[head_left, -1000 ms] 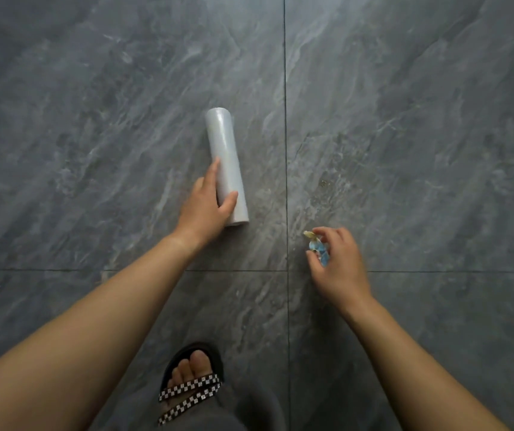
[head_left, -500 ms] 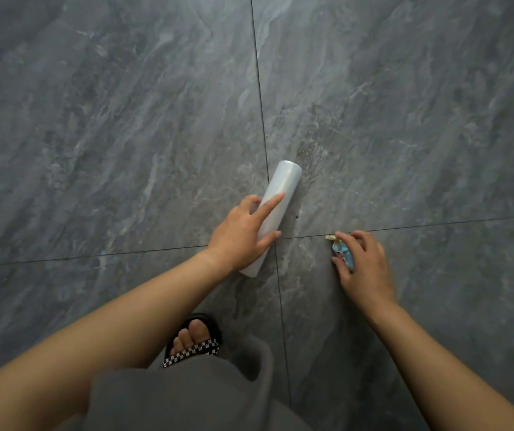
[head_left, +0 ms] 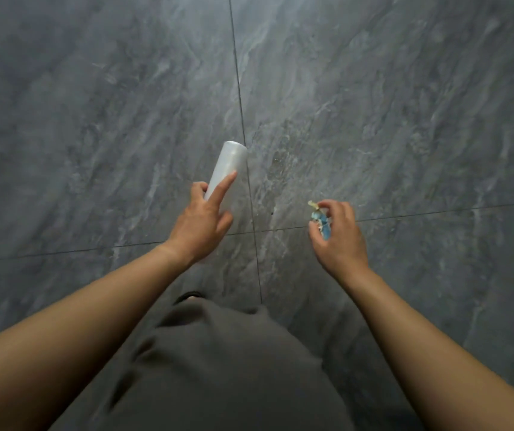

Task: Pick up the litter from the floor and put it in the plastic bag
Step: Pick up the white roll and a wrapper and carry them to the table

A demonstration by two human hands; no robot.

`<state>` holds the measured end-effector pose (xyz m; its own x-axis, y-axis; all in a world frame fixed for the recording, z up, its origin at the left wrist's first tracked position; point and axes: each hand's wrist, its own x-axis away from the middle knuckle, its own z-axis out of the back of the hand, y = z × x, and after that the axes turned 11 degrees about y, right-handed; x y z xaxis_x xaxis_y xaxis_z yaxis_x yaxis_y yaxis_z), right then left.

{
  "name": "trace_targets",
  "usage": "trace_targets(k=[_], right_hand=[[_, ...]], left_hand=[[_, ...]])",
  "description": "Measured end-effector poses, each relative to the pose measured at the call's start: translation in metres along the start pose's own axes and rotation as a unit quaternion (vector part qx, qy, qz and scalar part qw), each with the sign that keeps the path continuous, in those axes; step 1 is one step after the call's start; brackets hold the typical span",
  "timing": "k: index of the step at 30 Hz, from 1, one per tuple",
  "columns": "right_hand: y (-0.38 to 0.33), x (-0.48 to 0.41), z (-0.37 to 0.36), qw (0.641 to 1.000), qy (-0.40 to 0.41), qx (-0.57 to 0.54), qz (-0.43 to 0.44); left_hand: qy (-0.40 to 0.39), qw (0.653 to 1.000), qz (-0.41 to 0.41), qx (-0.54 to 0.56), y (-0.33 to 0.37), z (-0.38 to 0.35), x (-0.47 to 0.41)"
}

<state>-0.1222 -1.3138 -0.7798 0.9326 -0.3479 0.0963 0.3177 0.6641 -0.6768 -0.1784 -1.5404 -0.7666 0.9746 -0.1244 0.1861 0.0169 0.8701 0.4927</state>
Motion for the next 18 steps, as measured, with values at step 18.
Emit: trace_targets(k=[18], right_hand=[[-0.396, 0.121, 0.453, 0.996, 0.057, 0.006, -0.069]], left_hand=[[-0.069, 0.994, -0.064, 0.062, 0.328, 0.485, 0.137]])
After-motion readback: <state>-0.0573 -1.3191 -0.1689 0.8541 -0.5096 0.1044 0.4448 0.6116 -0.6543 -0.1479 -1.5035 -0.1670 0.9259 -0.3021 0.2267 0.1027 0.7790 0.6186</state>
